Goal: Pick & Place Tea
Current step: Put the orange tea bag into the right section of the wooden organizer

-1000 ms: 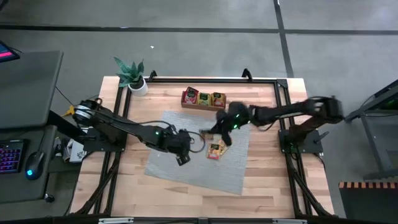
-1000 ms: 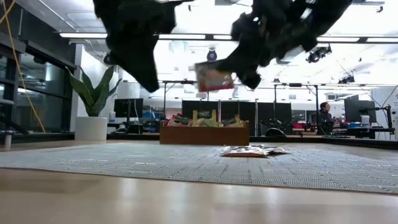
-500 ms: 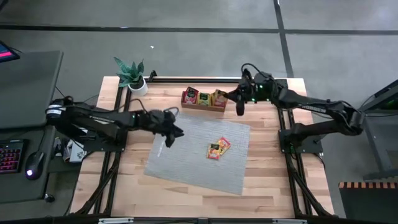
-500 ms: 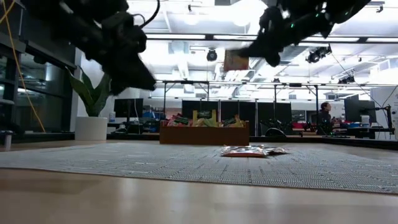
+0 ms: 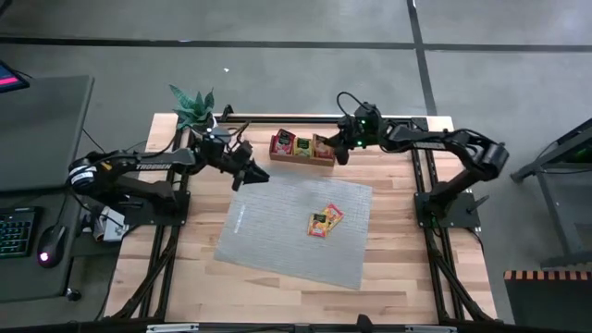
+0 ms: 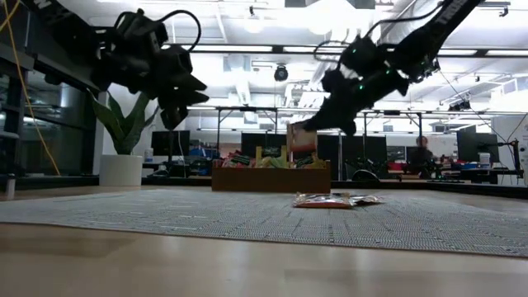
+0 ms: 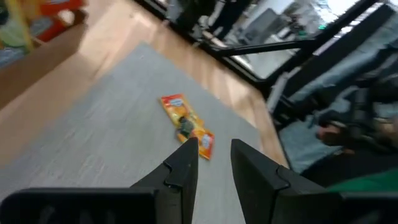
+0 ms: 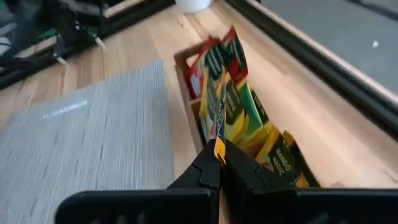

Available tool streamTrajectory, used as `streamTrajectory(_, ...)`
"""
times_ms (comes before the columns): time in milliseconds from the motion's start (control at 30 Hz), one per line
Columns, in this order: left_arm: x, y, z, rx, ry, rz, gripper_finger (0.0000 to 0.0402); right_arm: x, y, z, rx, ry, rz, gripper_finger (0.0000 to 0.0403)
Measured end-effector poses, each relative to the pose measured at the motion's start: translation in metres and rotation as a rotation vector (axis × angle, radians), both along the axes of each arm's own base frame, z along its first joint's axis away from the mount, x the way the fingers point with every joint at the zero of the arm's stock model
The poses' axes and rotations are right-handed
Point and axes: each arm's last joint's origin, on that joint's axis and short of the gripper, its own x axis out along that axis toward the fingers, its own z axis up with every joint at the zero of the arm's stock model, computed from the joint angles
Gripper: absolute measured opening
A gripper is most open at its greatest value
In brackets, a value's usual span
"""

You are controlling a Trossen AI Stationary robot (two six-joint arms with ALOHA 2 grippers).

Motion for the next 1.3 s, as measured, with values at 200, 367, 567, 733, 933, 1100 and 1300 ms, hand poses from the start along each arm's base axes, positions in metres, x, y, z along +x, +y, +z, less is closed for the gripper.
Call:
streamTrajectory(200, -0.002, 0.002, 0.001, 0.001, -0.018, -0.050, 0.0094, 0.010, -0.009, -0.009, 0.009, 0.035, -0.027, 0.0000)
streamTrajectory(367, -0.002, 0.002, 0.001, 0.019, -0.025, -0.061, 0.0094, 0.008, -0.014, -0.010, 0.014, 0.095, -0.074, 0.0000)
streamTrajectory(567, -0.002, 0.002, 0.002, 0.062, -0.048, -0.073, 0.0094, 0.004, -0.015, -0.013, 0.034, 0.143, -0.089, 0.0000)
streamTrajectory(733, 0.000, 0.004, 0.009, 0.081, -0.107, -0.054, 0.0094, 0.002, -0.013, -0.018, 0.041, 0.193, -0.071, 0.0000)
streamTrajectory(933, 0.002, 0.006, 0.017, 0.049, -0.165, 0.010, 0.0094, 0.002, -0.013, -0.017, 0.038, 0.185, -0.071, 0.0000)
streamTrajectory(1100, 0.003, 0.007, 0.024, 0.022, -0.208, 0.046, 0.0094, 0.003, -0.013, -0.017, 0.020, 0.185, -0.058, 0.0000)
streamTrajectory(1300, 0.003, 0.007, 0.031, -0.032, -0.260, 0.063, 0.0094, 0.002, -0.012, -0.019, 0.019, 0.197, -0.051, 0.0000)
